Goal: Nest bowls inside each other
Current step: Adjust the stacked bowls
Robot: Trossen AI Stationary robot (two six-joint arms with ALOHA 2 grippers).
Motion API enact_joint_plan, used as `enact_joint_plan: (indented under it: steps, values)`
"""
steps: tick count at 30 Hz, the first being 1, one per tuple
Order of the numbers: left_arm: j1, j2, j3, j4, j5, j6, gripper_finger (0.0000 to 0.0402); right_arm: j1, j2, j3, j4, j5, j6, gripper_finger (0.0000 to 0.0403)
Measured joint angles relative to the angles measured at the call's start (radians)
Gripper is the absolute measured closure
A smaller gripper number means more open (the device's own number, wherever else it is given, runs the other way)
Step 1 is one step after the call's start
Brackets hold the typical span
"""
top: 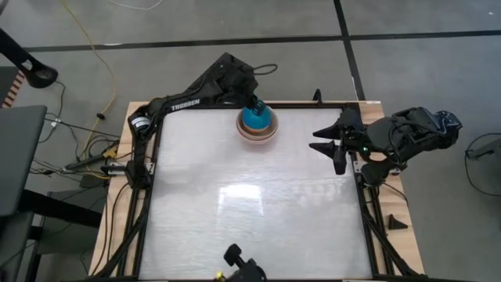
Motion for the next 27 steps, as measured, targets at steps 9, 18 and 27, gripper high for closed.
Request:
enact_joint_plan:
  steps: [9, 18, 27]
  values:
    - [0.045, 0.018, -0.030, 0.004, 0.050, -0.016, 0.0402, 0.000, 0.000, 0.000, 0.002, -0.014, 0.008, 0.0180]
    - [0.009, 0.003, -0.020, 0.000, 0.100, 0.032, 0.0401, 0.000, 0.000, 0.000, 0.000, -0.020, 0.024, 0.0180]
    - [-0.145, -0.090, -0.067, 0.062, 0.016, 0.095, 0.0401, -0.001, 0.000, 0.000, -0.002, -0.006, 0.015, 0.0180]
